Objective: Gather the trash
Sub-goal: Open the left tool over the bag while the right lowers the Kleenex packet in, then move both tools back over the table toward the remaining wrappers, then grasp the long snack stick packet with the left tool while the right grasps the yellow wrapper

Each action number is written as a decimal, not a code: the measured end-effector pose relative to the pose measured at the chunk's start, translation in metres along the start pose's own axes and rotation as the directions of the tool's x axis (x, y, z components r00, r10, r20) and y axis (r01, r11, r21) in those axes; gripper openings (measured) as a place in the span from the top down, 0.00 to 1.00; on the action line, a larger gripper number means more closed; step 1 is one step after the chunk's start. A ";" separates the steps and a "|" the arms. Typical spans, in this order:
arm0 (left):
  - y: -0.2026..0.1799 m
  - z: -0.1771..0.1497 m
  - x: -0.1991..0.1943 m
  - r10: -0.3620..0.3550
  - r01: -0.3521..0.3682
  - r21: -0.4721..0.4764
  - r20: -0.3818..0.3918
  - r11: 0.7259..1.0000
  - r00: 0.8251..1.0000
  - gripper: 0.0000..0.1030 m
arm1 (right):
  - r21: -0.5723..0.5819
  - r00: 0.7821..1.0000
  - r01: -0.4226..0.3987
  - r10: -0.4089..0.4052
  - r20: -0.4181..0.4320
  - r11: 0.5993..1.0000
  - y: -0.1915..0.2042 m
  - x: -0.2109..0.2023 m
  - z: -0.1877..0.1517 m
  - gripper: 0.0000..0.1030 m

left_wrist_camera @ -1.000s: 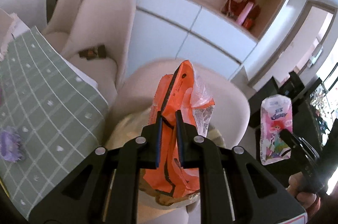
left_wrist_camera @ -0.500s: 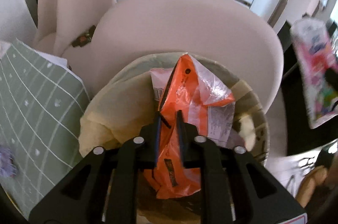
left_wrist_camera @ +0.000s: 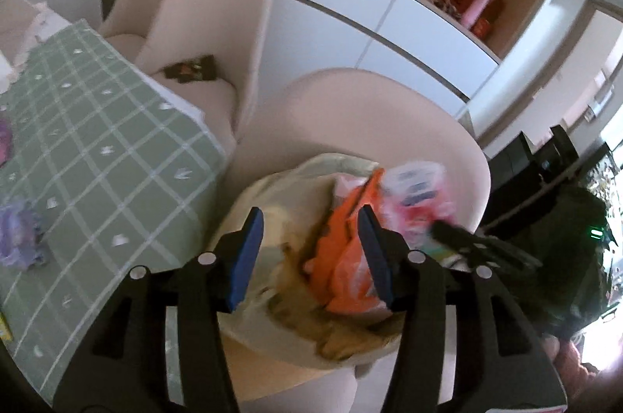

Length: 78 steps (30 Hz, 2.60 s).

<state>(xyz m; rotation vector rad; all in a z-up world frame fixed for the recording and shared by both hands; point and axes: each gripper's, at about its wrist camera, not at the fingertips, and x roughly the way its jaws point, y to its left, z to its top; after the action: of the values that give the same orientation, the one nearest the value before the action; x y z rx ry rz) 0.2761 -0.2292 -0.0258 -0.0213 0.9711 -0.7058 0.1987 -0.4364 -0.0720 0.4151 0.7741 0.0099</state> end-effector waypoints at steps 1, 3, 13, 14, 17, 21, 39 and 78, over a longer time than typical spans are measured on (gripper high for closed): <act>0.008 -0.003 -0.009 0.015 -0.015 -0.008 0.006 1.000 1.000 0.53 | -0.007 1.000 0.002 -0.002 -0.020 1.000 0.004 0.009 -0.002 0.92; 0.019 -0.008 -0.021 0.041 -0.041 -0.028 0.008 0.999 0.999 0.53 | -0.035 0.994 0.033 -0.036 -0.105 0.999 0.012 0.037 -0.005 0.92; 0.086 -0.036 -0.055 0.117 -0.115 -0.185 -0.001 0.976 0.993 0.52 | -0.042 0.958 0.114 -0.121 -0.262 0.993 0.010 0.079 -0.011 0.92; 0.089 -0.040 -0.057 0.117 -0.116 -0.193 -0.003 0.974 0.993 0.52 | -0.030 0.961 0.098 -0.103 -0.256 0.995 0.010 0.077 -0.011 0.91; 0.095 -0.045 -0.059 0.109 -0.108 -0.201 -0.007 0.974 0.994 0.52 | -0.051 0.967 0.104 -0.113 -0.228 0.993 0.016 0.064 -0.013 0.84; 0.098 -0.050 -0.058 0.083 -0.084 -0.187 -0.013 0.979 0.996 0.52 | -0.085 0.972 0.126 -0.141 -0.190 0.988 0.023 0.046 -0.019 0.66; 0.204 -0.066 -0.122 0.142 -0.134 -0.105 0.071 0.985 0.987 0.52 | -0.107 0.990 0.089 -0.076 0.115 0.990 0.143 -0.012 -0.023 0.53; 0.430 -0.096 -0.169 0.228 -0.232 -0.244 -0.044 0.942 0.973 0.80 | -0.365 0.947 -0.226 0.116 -0.298 0.903 0.370 0.111 -0.098 0.53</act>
<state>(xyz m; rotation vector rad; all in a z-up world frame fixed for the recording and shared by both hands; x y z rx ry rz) 0.3736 0.2275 -0.0925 -0.1201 1.0522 -0.3670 0.2641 -0.0435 -0.0735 0.0935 0.9773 0.3930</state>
